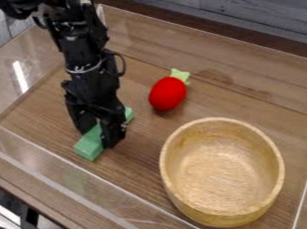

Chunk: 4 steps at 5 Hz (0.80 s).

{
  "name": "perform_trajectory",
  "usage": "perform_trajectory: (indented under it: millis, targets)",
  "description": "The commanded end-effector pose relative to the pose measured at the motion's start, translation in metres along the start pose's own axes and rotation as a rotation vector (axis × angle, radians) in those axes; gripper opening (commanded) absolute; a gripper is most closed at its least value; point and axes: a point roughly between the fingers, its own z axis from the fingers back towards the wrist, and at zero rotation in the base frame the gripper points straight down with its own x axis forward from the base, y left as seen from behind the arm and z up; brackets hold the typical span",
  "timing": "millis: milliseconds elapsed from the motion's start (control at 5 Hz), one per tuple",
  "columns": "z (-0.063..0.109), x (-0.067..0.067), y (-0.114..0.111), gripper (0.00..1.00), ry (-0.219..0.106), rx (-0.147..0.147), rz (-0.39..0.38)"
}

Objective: Put the green block in the brown bowl

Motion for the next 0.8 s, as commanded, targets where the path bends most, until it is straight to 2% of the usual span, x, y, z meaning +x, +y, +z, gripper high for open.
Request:
perform_trajectory:
  millis: [0,600]
  targets:
    - [0.0027,0.0042,-0.0014,1.0,-0.028,0.002,0.002]
    - [-0.0015,0.0051,-0.0024,1.0,-0.033,-0.007,0.019]
